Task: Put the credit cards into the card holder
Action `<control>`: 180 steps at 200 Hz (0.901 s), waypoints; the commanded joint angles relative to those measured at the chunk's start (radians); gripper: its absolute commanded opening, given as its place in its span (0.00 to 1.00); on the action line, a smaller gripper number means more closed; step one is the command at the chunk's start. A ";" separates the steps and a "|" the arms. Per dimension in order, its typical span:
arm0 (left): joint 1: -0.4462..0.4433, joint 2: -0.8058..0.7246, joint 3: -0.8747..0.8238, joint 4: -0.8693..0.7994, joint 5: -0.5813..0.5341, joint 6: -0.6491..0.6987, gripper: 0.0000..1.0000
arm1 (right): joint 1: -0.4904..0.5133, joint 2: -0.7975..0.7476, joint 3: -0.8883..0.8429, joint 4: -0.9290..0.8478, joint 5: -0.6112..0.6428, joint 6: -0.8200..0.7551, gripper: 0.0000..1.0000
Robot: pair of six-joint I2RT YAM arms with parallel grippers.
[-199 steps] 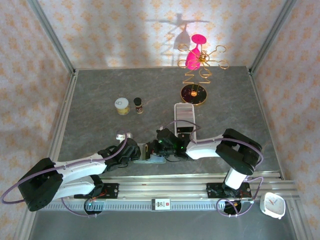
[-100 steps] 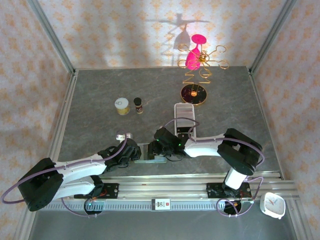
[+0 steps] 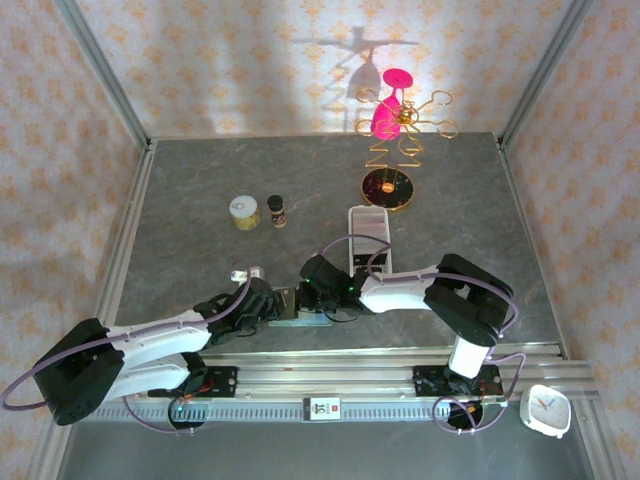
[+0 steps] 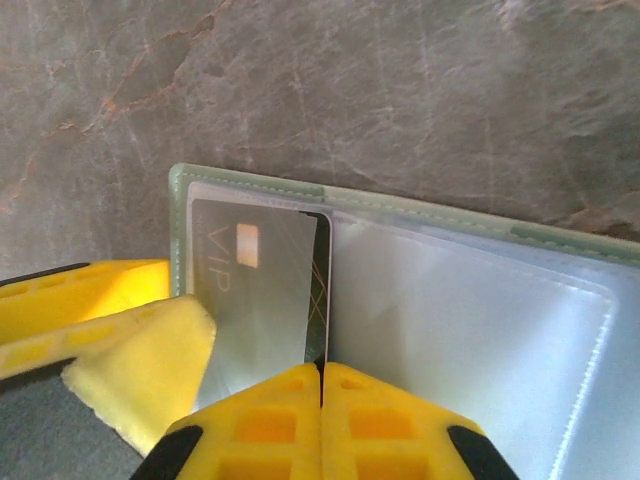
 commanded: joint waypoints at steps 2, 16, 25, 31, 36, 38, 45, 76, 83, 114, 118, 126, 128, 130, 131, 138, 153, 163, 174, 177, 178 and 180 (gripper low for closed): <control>-0.005 -0.012 -0.027 0.002 0.029 -0.024 0.40 | 0.011 -0.001 -0.009 0.080 -0.032 0.040 0.08; -0.005 -0.013 -0.031 0.004 0.027 -0.024 0.41 | 0.011 -0.009 -0.024 0.114 -0.045 0.054 0.09; -0.006 -0.009 -0.032 0.002 0.023 -0.024 0.39 | 0.011 -0.016 -0.029 0.123 -0.049 0.059 0.10; -0.006 -0.006 -0.033 0.002 0.021 -0.024 0.38 | 0.011 -0.022 -0.031 0.121 -0.046 0.059 0.10; -0.005 -0.001 -0.034 -0.001 0.018 -0.024 0.37 | 0.011 -0.030 -0.032 0.114 -0.040 0.057 0.10; -0.005 0.001 -0.034 -0.001 0.018 -0.025 0.37 | 0.011 -0.033 -0.032 0.112 -0.035 0.057 0.10; -0.005 0.007 -0.033 -0.002 0.014 -0.023 0.36 | 0.011 -0.048 -0.037 0.102 -0.023 0.056 0.11; -0.006 0.054 -0.020 -0.029 -0.003 -0.009 0.32 | 0.011 -0.122 -0.058 0.043 0.041 0.052 0.17; -0.006 0.063 -0.018 -0.033 -0.008 -0.004 0.31 | 0.011 -0.138 -0.064 0.028 0.053 0.052 0.19; -0.006 0.093 -0.013 -0.034 -0.014 0.005 0.29 | 0.011 -0.214 -0.105 -0.028 0.109 0.065 0.21; -0.007 0.095 -0.013 -0.034 -0.014 0.006 0.29 | 0.011 -0.226 -0.111 -0.034 0.117 0.067 0.21; -0.006 0.097 -0.013 -0.034 -0.014 0.008 0.29 | 0.011 -0.246 -0.128 -0.044 0.133 0.072 0.22; -0.006 0.097 -0.013 -0.034 -0.014 0.007 0.29 | 0.011 -0.251 -0.131 -0.047 0.138 0.074 0.22; -0.006 0.096 -0.012 -0.035 -0.014 0.008 0.29 | 0.011 -0.255 -0.135 -0.051 0.142 0.076 0.22; -0.006 0.096 -0.012 -0.036 -0.015 0.008 0.29 | 0.011 -0.257 -0.136 -0.053 0.143 0.077 0.22; -0.007 0.097 -0.011 -0.038 -0.017 0.009 0.29 | 0.010 -0.267 -0.145 -0.068 0.153 0.081 0.24; -0.007 0.095 -0.011 -0.038 -0.018 0.010 0.29 | 0.011 -0.268 -0.155 -0.101 0.161 0.084 0.29; -0.007 0.096 -0.012 -0.036 -0.018 0.009 0.29 | 0.011 -0.260 -0.161 -0.104 0.155 0.083 0.29; -0.007 0.096 -0.011 -0.036 -0.015 0.008 0.29 | 0.010 -0.248 -0.167 -0.092 0.143 0.085 0.29; -0.007 0.094 -0.010 -0.035 -0.014 0.008 0.29 | 0.011 -0.243 -0.169 -0.087 0.138 0.086 0.30; -0.007 0.095 -0.009 -0.035 -0.014 0.008 0.29 | 0.011 -0.242 -0.169 -0.085 0.137 0.086 0.30; -0.007 0.096 -0.010 -0.036 -0.014 0.008 0.29 | 0.011 -0.240 -0.169 -0.082 0.134 0.086 0.30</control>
